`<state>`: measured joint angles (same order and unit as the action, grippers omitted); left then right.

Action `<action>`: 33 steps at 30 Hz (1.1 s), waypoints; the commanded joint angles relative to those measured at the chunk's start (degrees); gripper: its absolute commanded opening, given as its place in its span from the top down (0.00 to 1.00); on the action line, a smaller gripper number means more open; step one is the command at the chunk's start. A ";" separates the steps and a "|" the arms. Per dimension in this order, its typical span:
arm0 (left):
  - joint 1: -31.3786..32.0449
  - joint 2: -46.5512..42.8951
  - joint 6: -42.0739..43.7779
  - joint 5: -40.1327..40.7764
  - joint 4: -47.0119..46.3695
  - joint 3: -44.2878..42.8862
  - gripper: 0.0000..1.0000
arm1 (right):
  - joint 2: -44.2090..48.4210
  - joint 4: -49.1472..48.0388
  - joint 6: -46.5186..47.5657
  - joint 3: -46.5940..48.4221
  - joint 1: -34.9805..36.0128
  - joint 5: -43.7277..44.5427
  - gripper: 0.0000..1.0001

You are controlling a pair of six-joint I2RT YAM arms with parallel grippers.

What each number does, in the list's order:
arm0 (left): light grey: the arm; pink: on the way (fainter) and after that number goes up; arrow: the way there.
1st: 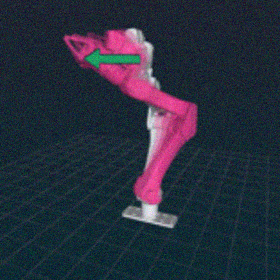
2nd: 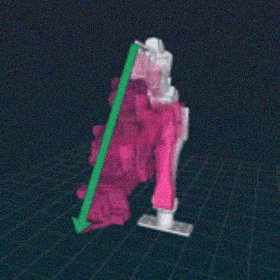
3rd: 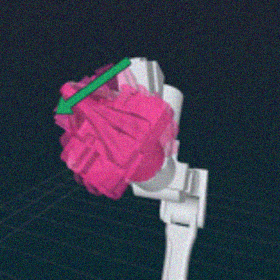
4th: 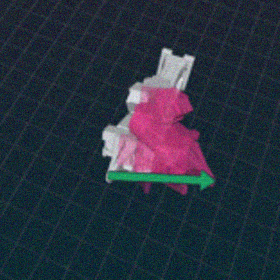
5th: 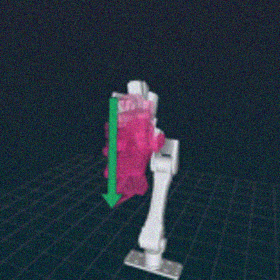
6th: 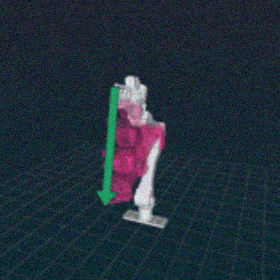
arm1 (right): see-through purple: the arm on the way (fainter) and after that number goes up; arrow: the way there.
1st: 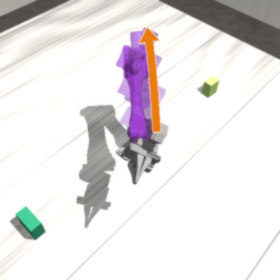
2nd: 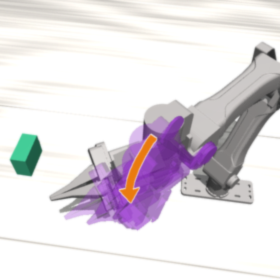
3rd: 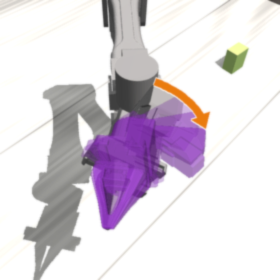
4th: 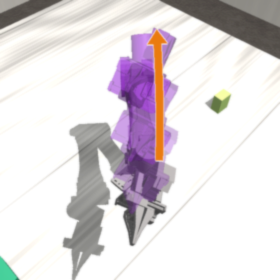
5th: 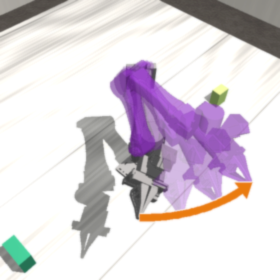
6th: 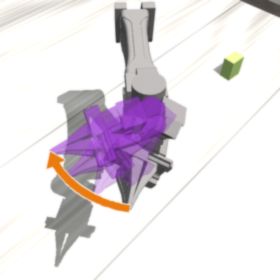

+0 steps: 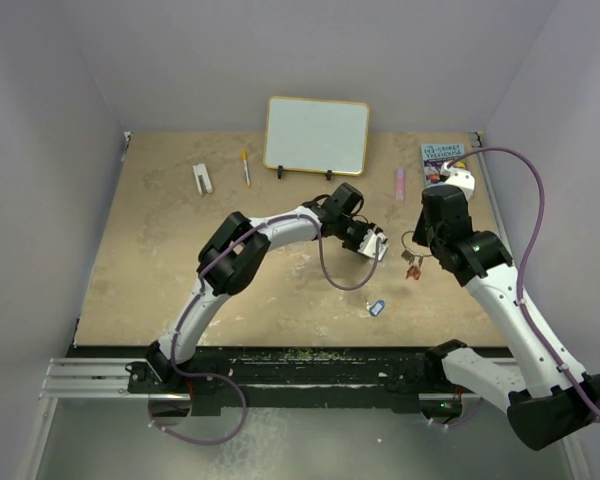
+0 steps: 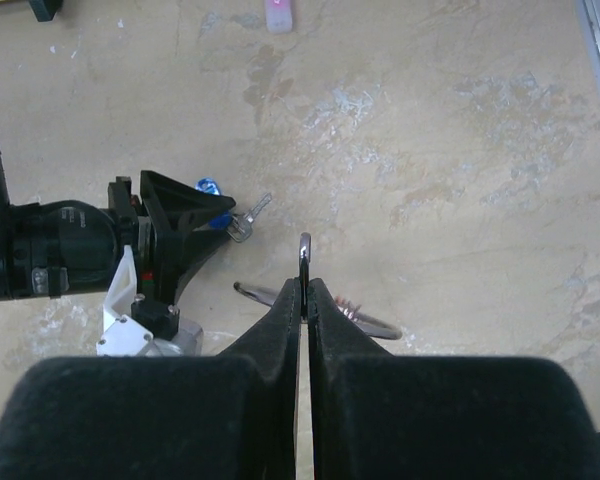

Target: Put the keys on the keyring

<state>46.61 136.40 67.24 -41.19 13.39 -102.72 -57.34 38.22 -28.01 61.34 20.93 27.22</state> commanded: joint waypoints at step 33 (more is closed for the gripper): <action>4.85 17.78 22.49 19.83 55.02 -21.57 0.59 | 2.62 -2.57 2.67 0.00 -0.80 -0.36 1.00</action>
<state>49.89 145.51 87.09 -30.68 49.93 -128.40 -56.53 36.84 -26.76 59.75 20.53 25.96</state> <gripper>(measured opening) 0.402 0.005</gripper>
